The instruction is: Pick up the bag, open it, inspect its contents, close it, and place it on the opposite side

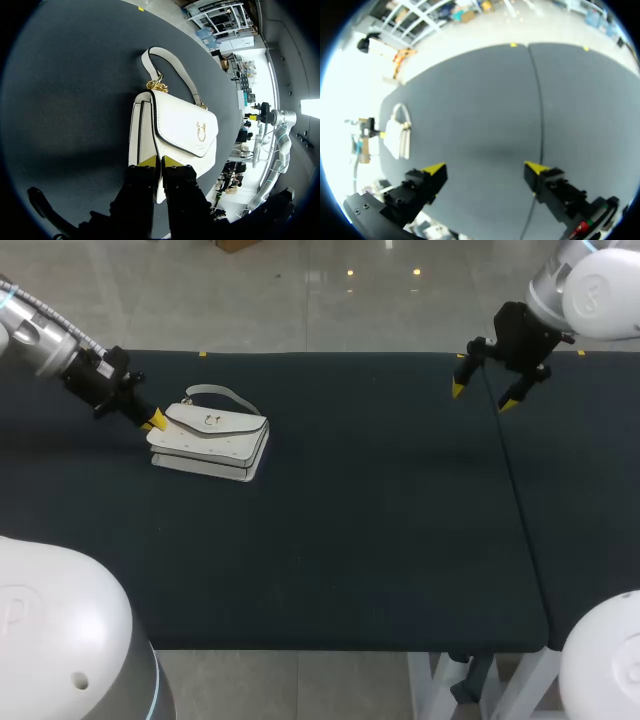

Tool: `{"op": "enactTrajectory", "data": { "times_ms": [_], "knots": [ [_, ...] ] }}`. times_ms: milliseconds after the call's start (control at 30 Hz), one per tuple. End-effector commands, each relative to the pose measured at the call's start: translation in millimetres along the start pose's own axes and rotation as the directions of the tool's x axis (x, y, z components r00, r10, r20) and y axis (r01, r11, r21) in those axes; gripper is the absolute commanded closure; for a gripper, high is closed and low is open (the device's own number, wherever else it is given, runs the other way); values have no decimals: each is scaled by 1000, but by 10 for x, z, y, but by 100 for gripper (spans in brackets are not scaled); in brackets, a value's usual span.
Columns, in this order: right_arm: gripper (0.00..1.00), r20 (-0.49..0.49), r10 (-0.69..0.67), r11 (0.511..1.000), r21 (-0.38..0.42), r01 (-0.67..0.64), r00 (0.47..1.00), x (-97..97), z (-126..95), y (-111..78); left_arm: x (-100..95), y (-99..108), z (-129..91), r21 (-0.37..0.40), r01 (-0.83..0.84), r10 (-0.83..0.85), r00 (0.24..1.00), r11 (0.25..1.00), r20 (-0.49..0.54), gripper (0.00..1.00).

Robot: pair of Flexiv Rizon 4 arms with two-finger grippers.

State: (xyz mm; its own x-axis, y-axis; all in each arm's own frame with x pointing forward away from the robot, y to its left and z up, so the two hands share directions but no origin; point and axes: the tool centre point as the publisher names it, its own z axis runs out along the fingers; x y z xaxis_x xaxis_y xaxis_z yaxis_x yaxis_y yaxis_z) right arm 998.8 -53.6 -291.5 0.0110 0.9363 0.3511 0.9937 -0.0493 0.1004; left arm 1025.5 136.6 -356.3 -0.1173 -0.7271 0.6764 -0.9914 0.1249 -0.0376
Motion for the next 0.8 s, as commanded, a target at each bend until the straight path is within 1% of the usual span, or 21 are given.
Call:
{"op": "enactTrajectory", "data": {
  "times_ms": [33, 67, 100, 133, 167, 200, 233, 267, 300, 333, 667, 800],
  "knots": [
    [0, 2, 0, 1000, 2, 0, 1000, 4, -8, -3, -7, -8, 0, -2, 0, 0, 1000, 1000, -1, 100],
    [0, 2, 0, 1000, 2, 0, 1000, 4, -8, -3, -7, -8, 0, -2, 0, 0, 1000, 1000, -1, 100],
    [0, 2, 0, 1000, 2, 0, 1000, 4, -8, -3, -7, -8, 0, -2, 0, 0, 1000, 1000, -1, 83],
    [0, 2, 0, 1000, 2, 0, 1000, 4, -8, -3, -7, -8, 0, -2, 0, 0, 1000, 1000, -1, 53],
    [0, 2, 0, 1000, 2, 0, 1000, 4, -8, -3, -7, -8, 0, -2, 0, 0, 1000, 1000, -1, 51],
    [0, 2, 0, 1000, 2, 0, 1000, 4, -8, -3, -7, -8, 0, -2, 0, 0, 1000, 1000, -1, 51],
    [0, 2, 0, 1000, 2, 0, 1000, 4, -8, -3, -7, -8, 0, -2, 0, 0, 1000, 1000, -1, 56],
    [0, 2, 0, 1000, 2, 0, 1000, 4, -8, -3, -7, -8, 0, -2, 0, 0, 1000, 1000, -1, 74],
    [0, 2, 0, 1000, 2, 0, 1000, 4, -8, -3, -7, -8, 0, -2, 0, 0, 1000, 1000, -1, 97],
    [0, 2, 0, 1000, 2, 0, 1000, 4, -8, -3, -7, -8, 0, -2, 0, 0, 1000, 1000, -1, 100],
    [0, 2, 0, 1000, 2, 0, 1000, 4, -8, -3, -12, -3, 7, -11, -7, 7, 1000, 1000, -2, 100],
    [0, 2, 0, 1000, 2, 0, 1000, 4, -8, -3, -89, -32, -21, -8, -3, 3, 1000, 1000, -4, 100]
  ]
}}
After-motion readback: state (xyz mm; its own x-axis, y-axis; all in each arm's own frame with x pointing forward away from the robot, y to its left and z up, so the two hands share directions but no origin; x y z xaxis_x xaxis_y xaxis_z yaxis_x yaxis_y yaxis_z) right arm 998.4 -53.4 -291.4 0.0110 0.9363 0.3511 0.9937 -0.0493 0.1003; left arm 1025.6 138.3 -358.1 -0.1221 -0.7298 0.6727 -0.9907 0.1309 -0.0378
